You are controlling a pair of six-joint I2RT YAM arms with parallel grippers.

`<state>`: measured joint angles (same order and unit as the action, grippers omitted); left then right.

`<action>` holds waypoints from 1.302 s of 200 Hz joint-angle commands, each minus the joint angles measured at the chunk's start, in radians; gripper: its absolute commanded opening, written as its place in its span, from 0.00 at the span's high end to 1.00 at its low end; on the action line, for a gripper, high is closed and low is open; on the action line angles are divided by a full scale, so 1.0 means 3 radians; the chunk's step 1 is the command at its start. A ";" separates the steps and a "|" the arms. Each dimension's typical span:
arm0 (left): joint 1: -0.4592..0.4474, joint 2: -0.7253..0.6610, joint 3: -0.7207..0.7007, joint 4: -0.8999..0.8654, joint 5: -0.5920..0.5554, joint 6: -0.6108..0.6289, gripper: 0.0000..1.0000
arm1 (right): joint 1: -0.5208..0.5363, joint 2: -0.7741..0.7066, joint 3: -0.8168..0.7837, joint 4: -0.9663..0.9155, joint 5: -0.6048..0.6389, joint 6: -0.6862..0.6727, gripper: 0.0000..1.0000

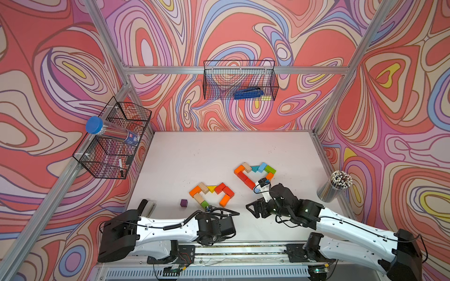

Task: Assemble a heart with building blocks
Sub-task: Assemble the building block at the center of the board.

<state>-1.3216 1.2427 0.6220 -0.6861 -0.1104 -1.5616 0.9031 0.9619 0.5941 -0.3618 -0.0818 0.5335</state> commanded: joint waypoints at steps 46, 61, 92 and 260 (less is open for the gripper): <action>-0.0010 -0.0043 -0.0041 -0.0038 -0.0220 -0.0342 0.68 | 0.0007 -0.0117 -0.0165 0.0178 -0.0055 0.0100 0.19; -0.0010 -0.0079 -0.0045 -0.0111 -0.0281 -0.0382 0.70 | 0.0011 -0.0123 -0.0175 0.0178 -0.0057 0.0093 0.19; 0.0005 -0.0150 -0.0112 -0.0130 -0.0358 -0.0445 0.72 | 0.0008 -0.0130 -0.0191 0.0168 -0.0049 0.0075 0.19; 0.0446 0.0163 0.0031 0.0100 -0.0252 0.0147 0.58 | 0.0009 -0.0098 -0.0188 0.0127 0.0013 0.0031 0.21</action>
<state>-1.1961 1.2640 0.5961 -0.6594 -0.1795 -1.5589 0.9031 0.9348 0.5434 -0.3248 -0.0937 0.5545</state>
